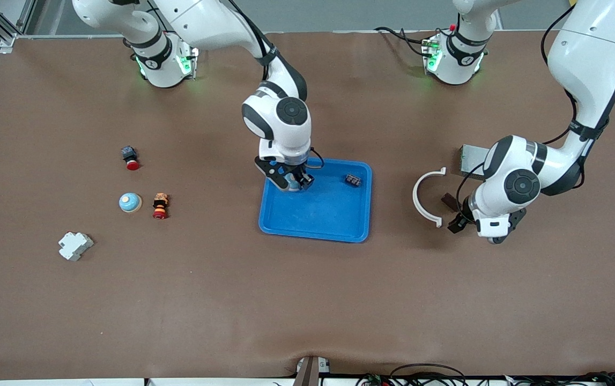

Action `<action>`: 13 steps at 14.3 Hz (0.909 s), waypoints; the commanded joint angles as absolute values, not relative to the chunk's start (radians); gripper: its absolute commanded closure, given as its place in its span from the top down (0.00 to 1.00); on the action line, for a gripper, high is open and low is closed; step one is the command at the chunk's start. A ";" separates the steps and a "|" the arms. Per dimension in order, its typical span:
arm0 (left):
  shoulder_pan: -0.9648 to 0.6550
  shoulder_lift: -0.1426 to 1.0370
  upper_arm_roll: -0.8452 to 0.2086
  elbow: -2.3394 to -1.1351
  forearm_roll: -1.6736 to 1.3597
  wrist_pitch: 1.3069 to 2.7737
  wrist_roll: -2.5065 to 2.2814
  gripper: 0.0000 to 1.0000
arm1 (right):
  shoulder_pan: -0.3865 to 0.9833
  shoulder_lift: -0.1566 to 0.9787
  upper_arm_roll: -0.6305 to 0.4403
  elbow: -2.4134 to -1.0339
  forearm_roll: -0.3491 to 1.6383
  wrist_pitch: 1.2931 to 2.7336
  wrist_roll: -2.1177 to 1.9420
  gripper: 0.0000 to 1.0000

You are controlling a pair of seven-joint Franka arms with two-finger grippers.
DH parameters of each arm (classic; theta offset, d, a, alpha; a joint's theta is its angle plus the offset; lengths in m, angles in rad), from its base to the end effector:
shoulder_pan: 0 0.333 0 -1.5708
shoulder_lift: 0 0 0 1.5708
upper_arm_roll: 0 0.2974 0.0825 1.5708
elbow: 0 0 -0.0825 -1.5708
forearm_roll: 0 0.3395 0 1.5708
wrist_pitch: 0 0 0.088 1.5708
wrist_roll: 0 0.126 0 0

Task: Place electrolytic capacitor and blue bell in tray
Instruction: 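Grasp the second capacitor with the left gripper while the right gripper lowers the bell, then open the right gripper to release the bell inside the blue tray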

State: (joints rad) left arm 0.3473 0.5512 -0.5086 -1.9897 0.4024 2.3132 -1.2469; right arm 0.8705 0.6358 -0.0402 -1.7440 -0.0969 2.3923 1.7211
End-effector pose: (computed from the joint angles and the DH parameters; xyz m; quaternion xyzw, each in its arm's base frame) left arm 0.5496 -0.0742 0.2018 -0.9121 -0.4050 0.0441 0.0461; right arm 0.4229 0.4625 0.2101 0.9177 -0.3946 0.0450 0.0072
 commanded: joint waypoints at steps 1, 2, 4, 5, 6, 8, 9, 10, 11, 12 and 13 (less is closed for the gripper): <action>0.348 0.558 -0.517 -2.009 0.428 2.321 -1.313 0.98 | 0.890 0.661 -0.054 -1.707 -0.124 2.387 1.759 0.00; 0.347 0.563 -0.517 -2.013 0.429 2.321 -1.319 0.96 | 0.891 0.667 -0.054 -1.707 -0.124 2.388 1.759 0.00; 0.351 0.568 -0.517 -2.022 0.430 2.319 -1.319 0.93 | 0.896 0.672 -0.054 -1.707 -0.120 2.388 1.761 0.00; 0.351 0.571 -0.517 -2.022 0.430 2.319 -1.319 0.78 | 0.896 0.672 -0.052 -1.706 -0.118 2.388 1.759 0.00; 0.351 0.581 -0.518 -2.022 0.430 2.319 -1.319 0.50 | 0.894 0.673 -0.052 -1.704 -0.115 2.388 1.759 0.00; 0.353 0.591 -0.518 -2.020 0.430 2.321 -1.315 0.09 | 0.894 0.684 -0.052 -1.691 -0.110 2.388 1.761 0.00; 0.353 0.583 -0.518 -2.020 0.430 2.321 -1.312 0.00 | 0.896 0.689 -0.052 -1.689 -0.110 2.388 1.761 0.00; 0.348 0.569 -0.520 -2.019 0.430 2.312 -1.304 0.00 | 0.894 0.689 -0.052 -1.686 -0.110 2.388 1.761 0.00; 0.351 0.539 -0.522 -2.017 0.431 2.300 -1.296 0.00 | 0.896 0.690 -0.052 -1.683 -0.109 2.388 1.761 0.00; 0.351 0.513 -0.526 -2.007 0.430 2.278 -1.287 0.00 | 0.896 0.690 -0.052 -1.683 -0.109 2.390 1.761 0.00; 0.351 0.494 -0.540 -2.000 0.425 2.252 -1.281 0.00 | 0.896 0.690 -0.052 -1.683 -0.107 2.401 1.761 0.00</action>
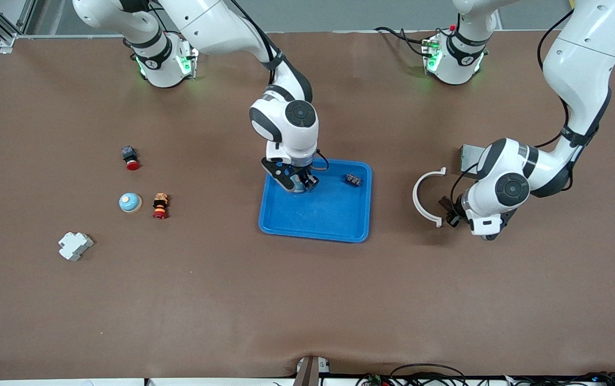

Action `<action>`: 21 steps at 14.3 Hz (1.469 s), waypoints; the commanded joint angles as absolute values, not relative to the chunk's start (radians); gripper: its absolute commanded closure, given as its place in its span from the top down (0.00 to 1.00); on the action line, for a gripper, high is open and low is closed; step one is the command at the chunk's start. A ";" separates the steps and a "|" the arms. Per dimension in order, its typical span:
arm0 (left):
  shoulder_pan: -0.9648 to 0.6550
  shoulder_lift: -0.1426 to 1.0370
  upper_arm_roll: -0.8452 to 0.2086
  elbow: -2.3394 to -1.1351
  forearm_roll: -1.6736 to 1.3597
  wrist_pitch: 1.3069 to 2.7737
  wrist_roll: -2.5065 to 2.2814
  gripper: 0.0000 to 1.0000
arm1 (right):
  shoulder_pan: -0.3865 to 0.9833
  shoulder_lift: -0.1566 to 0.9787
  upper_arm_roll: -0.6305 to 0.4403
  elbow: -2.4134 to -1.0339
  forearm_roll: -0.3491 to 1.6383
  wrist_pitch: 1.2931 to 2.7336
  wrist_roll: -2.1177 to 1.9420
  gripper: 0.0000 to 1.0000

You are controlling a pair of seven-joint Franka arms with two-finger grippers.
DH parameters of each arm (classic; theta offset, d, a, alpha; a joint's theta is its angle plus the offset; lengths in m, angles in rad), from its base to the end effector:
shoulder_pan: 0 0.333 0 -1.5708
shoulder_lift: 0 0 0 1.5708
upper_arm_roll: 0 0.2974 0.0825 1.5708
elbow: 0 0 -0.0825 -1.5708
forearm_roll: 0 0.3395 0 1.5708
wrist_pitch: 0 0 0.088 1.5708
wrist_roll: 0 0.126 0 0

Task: Place electrolytic capacitor and blue bell in tray
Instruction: 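Open the right gripper to release the bell inside the blue tray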

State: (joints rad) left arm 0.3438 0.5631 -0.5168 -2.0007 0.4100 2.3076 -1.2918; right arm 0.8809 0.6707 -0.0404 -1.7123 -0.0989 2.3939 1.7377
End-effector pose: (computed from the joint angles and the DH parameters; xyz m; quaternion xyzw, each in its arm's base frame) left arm 0.5428 -0.0810 0.1931 -0.9062 -0.4161 0.0532 0.0523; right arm 0.4218 0.4712 0.2004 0.9169 -0.3964 0.0460 0.0077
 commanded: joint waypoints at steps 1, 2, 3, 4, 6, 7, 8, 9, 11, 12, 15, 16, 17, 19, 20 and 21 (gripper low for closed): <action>0.351 0.483 -0.560 -1.987 0.419 2.226 -1.282 0.00 | 0.896 0.692 -0.052 -1.683 -0.106 2.411 1.761 0.00; 0.351 0.482 -0.580 -1.970 0.416 2.191 -1.288 0.00 | 0.896 0.699 -0.052 -1.683 -0.107 2.416 1.776 0.00; 0.348 0.485 -0.600 -1.945 0.411 2.159 -1.295 0.00 | 0.896 0.707 -0.052 -1.683 -0.115 2.416 1.795 0.00; 0.341 0.489 -0.618 -1.931 0.397 2.145 -1.310 0.00 | 0.897 0.716 -0.052 -1.680 -0.115 2.416 1.795 0.00; 0.321 0.495 -0.646 -1.907 0.387 2.145 -1.357 0.00 | 0.903 0.733 -0.052 -1.657 -0.115 2.416 1.796 0.00; 0.298 0.506 -0.650 -1.901 0.387 2.145 -1.382 0.00 | 0.904 0.741 -0.052 -1.651 -0.117 2.416 1.795 0.00; 0.261 0.526 -0.650 -1.876 0.385 2.145 -1.420 0.00 | 0.904 0.744 -0.052 -1.651 -0.115 2.416 1.795 0.00; 0.230 0.543 -0.650 -1.850 0.385 2.145 -1.468 0.00 | 0.904 0.744 -0.052 -1.651 -0.114 2.416 1.796 0.00; 0.180 0.563 -0.650 -1.809 0.385 2.145 -1.532 0.00 | 0.900 0.744 -0.052 -1.646 -0.115 2.416 1.795 0.80; 0.161 0.569 -0.650 -1.801 0.385 2.145 -1.551 0.00 | 0.905 0.744 -0.054 -1.646 -0.126 2.416 1.796 1.00; 0.115 0.581 -0.650 -1.795 0.385 2.152 -1.583 0.00 | 0.908 0.744 -0.054 -1.646 -0.126 2.416 1.796 1.00; 0.104 0.583 -0.650 -1.793 0.385 2.157 -1.598 0.00 | 0.908 0.744 -0.054 -1.644 -0.126 2.415 1.796 1.00; 0.094 0.592 -0.650 -1.792 0.387 2.166 -1.611 0.00 | 0.908 0.742 -0.054 -1.643 -0.126 2.413 1.793 1.00; 0.083 0.597 -0.650 -1.779 0.387 2.168 -1.620 0.00 | 0.907 0.736 -0.054 -1.634 -0.126 2.396 1.773 1.00; 0.083 0.598 -0.650 -1.775 0.385 2.168 -1.621 0.00 | 0.904 0.730 -0.054 -1.631 -0.126 2.375 1.749 1.00; 0.072 0.600 -0.650 -1.767 0.384 2.168 -1.631 0.00 | 0.896 0.727 -0.054 -1.612 -0.124 2.331 1.708 1.00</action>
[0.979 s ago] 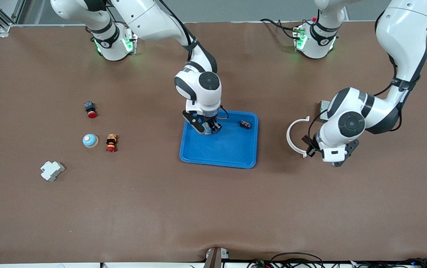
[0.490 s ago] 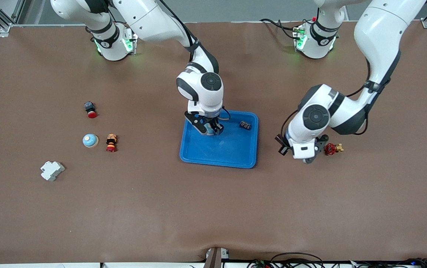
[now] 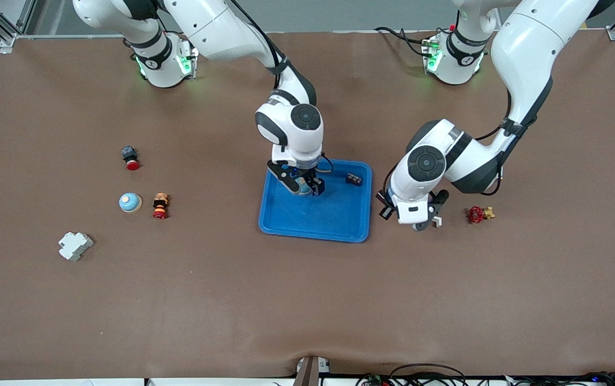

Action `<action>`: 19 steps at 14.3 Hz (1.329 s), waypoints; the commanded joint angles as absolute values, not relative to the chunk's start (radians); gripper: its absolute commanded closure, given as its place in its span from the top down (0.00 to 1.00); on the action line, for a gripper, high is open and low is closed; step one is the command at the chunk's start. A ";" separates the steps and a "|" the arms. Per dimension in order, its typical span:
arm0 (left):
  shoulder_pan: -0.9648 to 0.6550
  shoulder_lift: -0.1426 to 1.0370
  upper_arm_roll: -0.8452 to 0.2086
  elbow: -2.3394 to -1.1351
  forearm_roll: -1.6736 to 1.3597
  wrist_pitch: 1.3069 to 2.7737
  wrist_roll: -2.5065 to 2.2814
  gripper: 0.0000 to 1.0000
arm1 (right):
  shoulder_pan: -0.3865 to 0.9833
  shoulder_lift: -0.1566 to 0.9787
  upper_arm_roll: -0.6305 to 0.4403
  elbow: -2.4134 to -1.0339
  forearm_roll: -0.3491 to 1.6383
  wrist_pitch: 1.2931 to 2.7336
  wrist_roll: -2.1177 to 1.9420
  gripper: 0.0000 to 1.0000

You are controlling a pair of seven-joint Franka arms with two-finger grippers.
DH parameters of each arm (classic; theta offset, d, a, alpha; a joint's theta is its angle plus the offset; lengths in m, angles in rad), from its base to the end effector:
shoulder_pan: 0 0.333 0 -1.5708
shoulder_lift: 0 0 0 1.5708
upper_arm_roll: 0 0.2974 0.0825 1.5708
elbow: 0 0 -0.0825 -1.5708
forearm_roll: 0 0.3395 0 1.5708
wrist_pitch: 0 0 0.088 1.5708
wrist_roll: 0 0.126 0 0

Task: Place electrolytic capacitor and blue bell in tray
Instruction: 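Open the right gripper to release the bell inside the blue tray, then grasp the second bell with the right gripper while the left gripper carries the capacitor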

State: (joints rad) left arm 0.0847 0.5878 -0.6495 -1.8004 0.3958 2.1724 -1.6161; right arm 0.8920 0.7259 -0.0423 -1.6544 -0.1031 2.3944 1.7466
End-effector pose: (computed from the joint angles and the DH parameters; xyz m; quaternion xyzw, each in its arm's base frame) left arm 0.5290 -0.2787 0.2608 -0.9042 -0.4254 0.0294 0.0240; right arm 0.4241 0.4833 0.1875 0.9178 -0.3939 0.0493 0.0065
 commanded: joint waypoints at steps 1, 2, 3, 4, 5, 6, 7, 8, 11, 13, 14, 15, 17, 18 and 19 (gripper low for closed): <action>0.061 0.604 -0.650 -1.764 0.385 2.168 -1.638 0.00 | 0.888 0.726 -0.052 -1.579 -0.120 2.266 1.654 1.00; 0.055 0.604 -0.650 -1.760 0.387 2.168 -1.637 0.00 | 0.878 0.710 -0.052 -1.544 -0.112 2.181 1.594 1.00; 0.055 0.603 -0.650 -1.759 0.387 2.168 -1.623 0.00 | 0.856 0.694 -0.052 -1.519 -0.112 2.107 1.518 1.00; 0.055 0.601 -0.650 -1.759 0.388 2.168 -1.615 0.00 | 0.832 0.663 -0.052 -1.517 -0.112 2.050 1.417 1.00; 0.055 0.600 -0.650 -1.759 0.388 2.166 -1.600 0.00 | 0.801 0.617 -0.052 -1.525 -0.110 2.001 1.296 1.00; 0.054 0.598 -0.650 -1.759 0.388 2.166 -1.585 0.00 | 0.766 0.583 -0.052 -1.534 -0.107 1.952 1.185 1.00; 0.054 0.595 -0.650 -1.759 0.388 2.166 -1.582 0.00 | 0.731 0.546 -0.052 -1.542 -0.107 1.918 1.101 1.00; 0.055 0.591 -0.650 -1.759 0.388 2.157 -1.580 0.00 | 0.700 0.511 -0.052 -1.564 -0.107 1.904 1.032 1.00; 0.074 0.571 -0.650 -1.764 0.390 2.119 -1.531 0.00 | 0.560 0.384 -0.052 -1.682 -0.107 1.911 0.799 1.00; 0.072 0.575 -0.650 -1.767 0.388 2.117 -1.528 0.00 | 0.459 0.324 -0.054 -1.739 -0.107 1.916 0.598 1.00; 0.077 0.574 -0.650 -1.770 0.388 2.115 -1.522 0.00 | 0.407 0.305 -0.054 -1.767 -0.107 1.927 0.507 1.00; 0.080 0.574 -0.650 -1.770 0.390 2.115 -1.514 0.00 | 0.352 0.279 -0.052 -1.802 -0.107 1.968 0.414 1.00; 0.080 0.575 -0.650 -1.769 0.390 2.115 -1.517 0.00 | 0.272 0.246 -0.052 -1.883 -0.107 2.060 0.281 1.00; 0.078 0.575 -0.650 -1.766 0.388 2.115 -1.519 0.00 | 0.240 0.241 -0.052 -1.917 -0.107 2.094 0.243 1.00; 0.072 0.578 -0.650 -1.763 0.387 2.115 -1.522 0.00 | 0.215 0.236 -0.052 -1.946 -0.106 2.133 0.210 1.00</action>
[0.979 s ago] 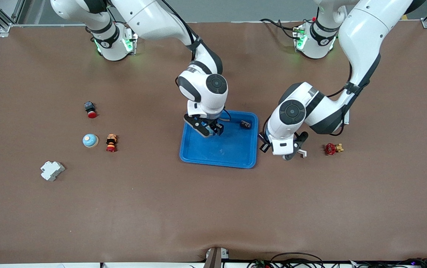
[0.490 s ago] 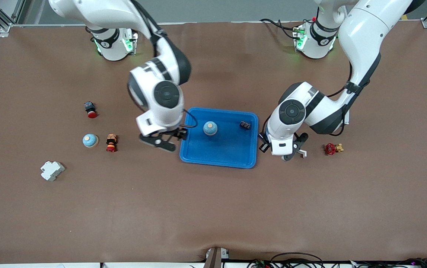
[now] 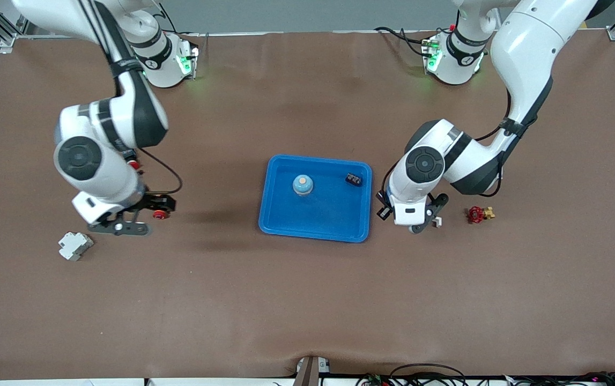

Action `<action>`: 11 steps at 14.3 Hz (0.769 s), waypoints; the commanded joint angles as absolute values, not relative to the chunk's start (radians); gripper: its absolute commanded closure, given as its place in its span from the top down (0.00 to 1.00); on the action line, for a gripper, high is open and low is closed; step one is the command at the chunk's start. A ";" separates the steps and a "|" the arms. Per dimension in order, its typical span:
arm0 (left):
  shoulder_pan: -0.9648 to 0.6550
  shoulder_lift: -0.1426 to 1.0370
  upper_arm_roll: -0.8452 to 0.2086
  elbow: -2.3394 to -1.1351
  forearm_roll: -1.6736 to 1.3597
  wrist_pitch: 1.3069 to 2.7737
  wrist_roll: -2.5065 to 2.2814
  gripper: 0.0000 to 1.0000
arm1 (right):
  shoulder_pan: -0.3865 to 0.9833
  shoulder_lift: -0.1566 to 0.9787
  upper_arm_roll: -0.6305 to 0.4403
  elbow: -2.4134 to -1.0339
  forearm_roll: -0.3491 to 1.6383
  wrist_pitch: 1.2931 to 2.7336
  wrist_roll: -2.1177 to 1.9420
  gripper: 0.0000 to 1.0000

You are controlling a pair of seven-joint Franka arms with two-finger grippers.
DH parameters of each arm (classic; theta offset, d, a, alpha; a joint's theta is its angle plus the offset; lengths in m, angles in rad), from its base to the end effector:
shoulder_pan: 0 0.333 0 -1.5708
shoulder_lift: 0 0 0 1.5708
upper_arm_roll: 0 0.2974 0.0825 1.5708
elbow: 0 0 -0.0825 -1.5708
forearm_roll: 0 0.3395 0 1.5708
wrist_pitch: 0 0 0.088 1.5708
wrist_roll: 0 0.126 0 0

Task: Place electrolytic capacitor and blue bell in tray
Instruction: 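Grasp the second bell with the right gripper while the left gripper carries the capacitor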

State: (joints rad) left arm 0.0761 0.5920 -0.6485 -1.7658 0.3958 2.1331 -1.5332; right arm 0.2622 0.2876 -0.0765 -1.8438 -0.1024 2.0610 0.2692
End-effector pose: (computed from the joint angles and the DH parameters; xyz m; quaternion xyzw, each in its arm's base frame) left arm 0.5336 -0.2800 0.2680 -0.9203 -0.3889 0.0302 0.0288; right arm 0.5650 0.1012 0.3532 0.9978 -0.0148 -0.0216 0.0616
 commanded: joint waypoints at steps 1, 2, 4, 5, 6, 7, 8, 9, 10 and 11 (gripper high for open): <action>0.069 0.580 -0.652 -1.761 0.387 2.115 -1.517 0.00 | 0.190 0.235 -0.051 -1.975 -0.106 2.173 0.177 1.00; 0.064 0.583 -0.652 -1.761 0.385 2.117 -1.519 0.00 | 0.158 0.236 -0.051 -2.000 -0.104 2.213 0.145 1.00; 0.049 0.595 -0.652 -1.761 0.385 2.117 -1.528 0.00 | 0.105 0.239 -0.051 -2.037 -0.104 2.270 0.079 1.00; 0.046 0.597 -0.652 -1.761 0.385 2.117 -1.531 0.00 | 0.078 0.241 -0.051 -2.054 -0.104 2.290 0.040 1.00; 0.034 0.598 -0.652 -1.763 0.385 2.117 -1.534 0.00 | 0.052 0.241 -0.051 -2.072 -0.103 2.315 0.006 1.00; 0.016 0.597 -0.652 -1.761 0.384 2.117 -1.546 0.00 | 0.028 0.241 -0.049 -2.094 -0.103 2.341 -0.021 1.00; 0.011 0.598 -0.652 -1.763 0.383 2.117 -1.560 0.00 | 0.011 0.241 -0.048 -2.118 -0.097 2.374 -0.044 1.00; 0.003 0.598 -0.652 -1.763 0.383 2.117 -1.565 0.00 | 0.003 0.241 -0.049 -2.143 -0.063 2.397 -0.066 1.00; -0.009 0.598 -0.652 -1.763 0.383 2.117 -1.575 0.00 | -0.005 0.241 -0.051 -2.160 -0.017 2.417 -0.099 1.00; -0.012 0.598 -0.652 -1.763 0.383 2.118 -1.583 0.00 | -0.012 0.241 -0.051 -2.184 0.029 2.427 -0.127 1.00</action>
State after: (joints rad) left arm -0.0011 0.6022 -0.6505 -1.7680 0.3957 2.1330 -1.5668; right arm 0.0157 0.2772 -0.0729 -2.1148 -0.0436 2.3958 -0.0694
